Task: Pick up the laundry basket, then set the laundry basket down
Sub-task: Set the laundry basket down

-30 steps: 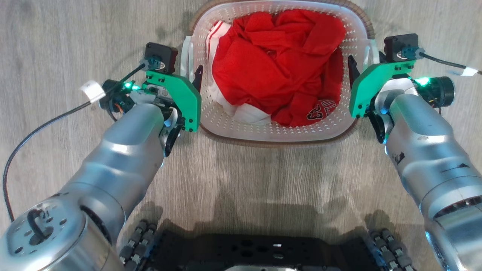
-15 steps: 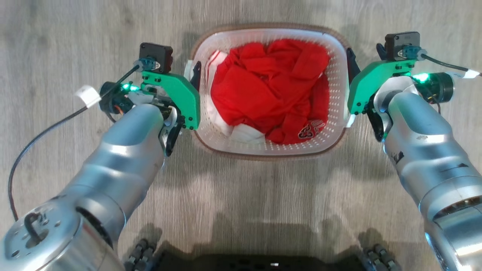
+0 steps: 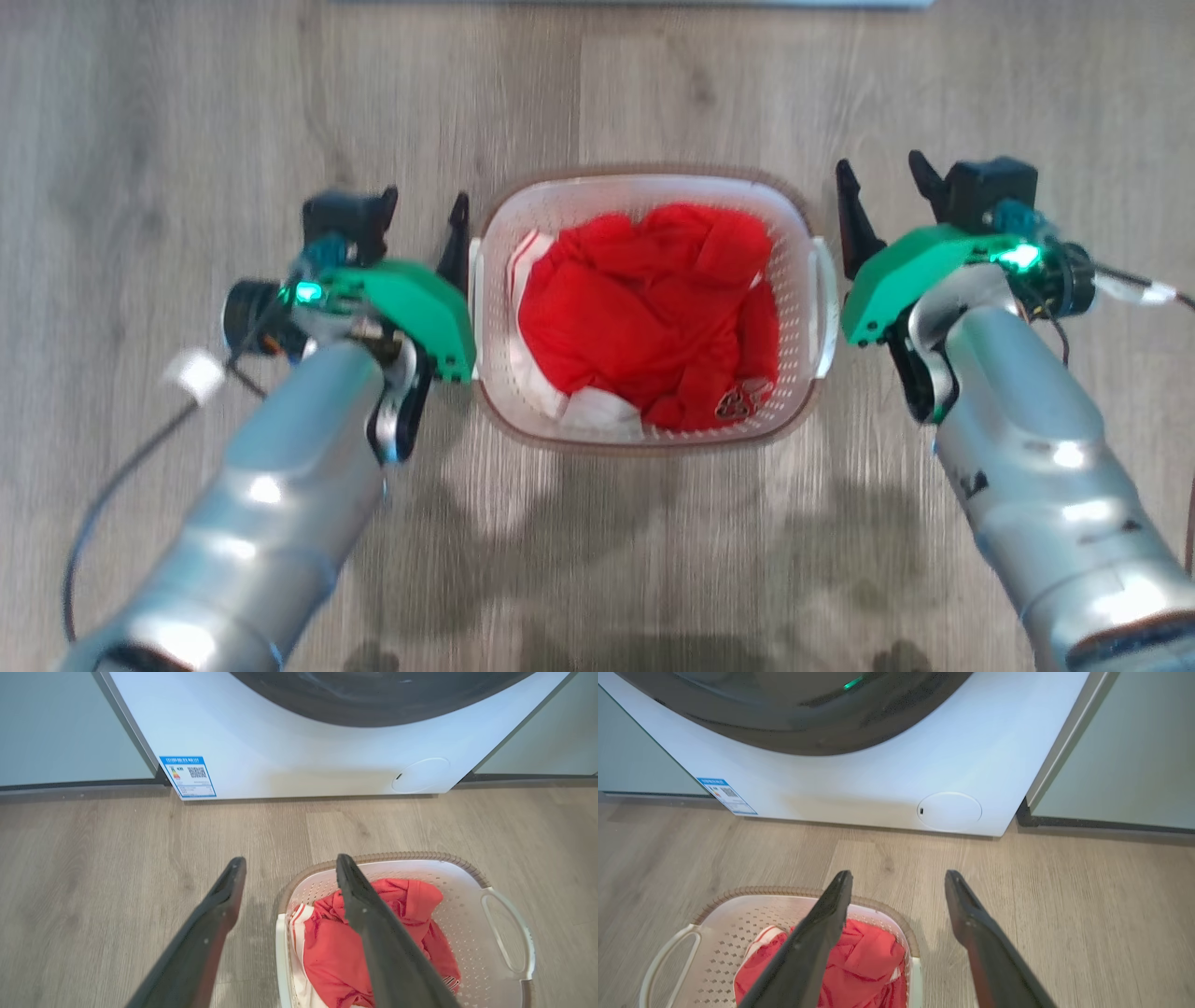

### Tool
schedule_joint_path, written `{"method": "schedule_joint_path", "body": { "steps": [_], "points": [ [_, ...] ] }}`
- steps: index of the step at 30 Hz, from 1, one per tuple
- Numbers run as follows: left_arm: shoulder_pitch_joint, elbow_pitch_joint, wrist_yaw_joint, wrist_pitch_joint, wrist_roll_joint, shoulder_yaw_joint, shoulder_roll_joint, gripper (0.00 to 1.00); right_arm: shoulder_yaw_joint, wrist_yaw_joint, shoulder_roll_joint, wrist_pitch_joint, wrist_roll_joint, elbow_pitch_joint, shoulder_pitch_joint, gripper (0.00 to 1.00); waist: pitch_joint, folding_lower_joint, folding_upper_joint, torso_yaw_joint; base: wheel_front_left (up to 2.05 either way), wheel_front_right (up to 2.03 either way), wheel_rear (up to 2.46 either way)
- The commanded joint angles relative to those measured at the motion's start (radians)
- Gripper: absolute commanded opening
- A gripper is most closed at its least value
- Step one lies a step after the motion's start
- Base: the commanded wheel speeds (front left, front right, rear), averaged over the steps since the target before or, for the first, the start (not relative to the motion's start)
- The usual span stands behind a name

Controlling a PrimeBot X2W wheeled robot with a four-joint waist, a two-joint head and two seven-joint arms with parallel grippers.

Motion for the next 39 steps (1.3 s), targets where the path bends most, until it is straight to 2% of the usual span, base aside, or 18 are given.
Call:
{"method": "schedule_joint_path", "body": {
  "steps": [1,11,22,31,39],
  "points": [
    [0.052,-0.075,0.008,-0.009,0.063,0.086,0.041,1.0,0.001,0.003,0.02,-0.013,-0.015,-0.08,0.052,1.0,-0.06,0.0001,-0.0001,-0.012,0.0,0.0,0.0],
    [0.306,-0.304,0.01,-0.009,0.293,0.31,0.03,1.0,-0.019,0.003,0.02,-0.013,-0.039,-0.292,0.241,1.0,-0.198,0.0001,-0.0001,-0.023,0.0,0.0,0.0],
    [0.596,-0.527,-0.01,-0.009,0.43,0.528,-0.011,1.0,-0.039,0.003,0.02,-0.013,-0.04,-0.467,0.45,1.0,-0.352,0.0001,-0.0001,-0.034,0.0,0.0,0.0],
    [0.776,-0.646,-0.037,-0.009,0.5,0.626,-0.036,1.0,-0.044,0.003,0.02,-0.013,-0.048,-0.574,0.593,1.0,-0.451,0.0001,-0.0001,-0.056,0.0,0.0,0.0],
    [0.872,-0.716,-0.048,-0.01,0.524,0.662,-0.055,1.0,-0.06,0.003,0.02,-0.013,-0.056,-0.642,0.683,1.0,-0.49,0.0001,-0.0001,-0.071,0.0,0.0,0.0]
  ]
}}
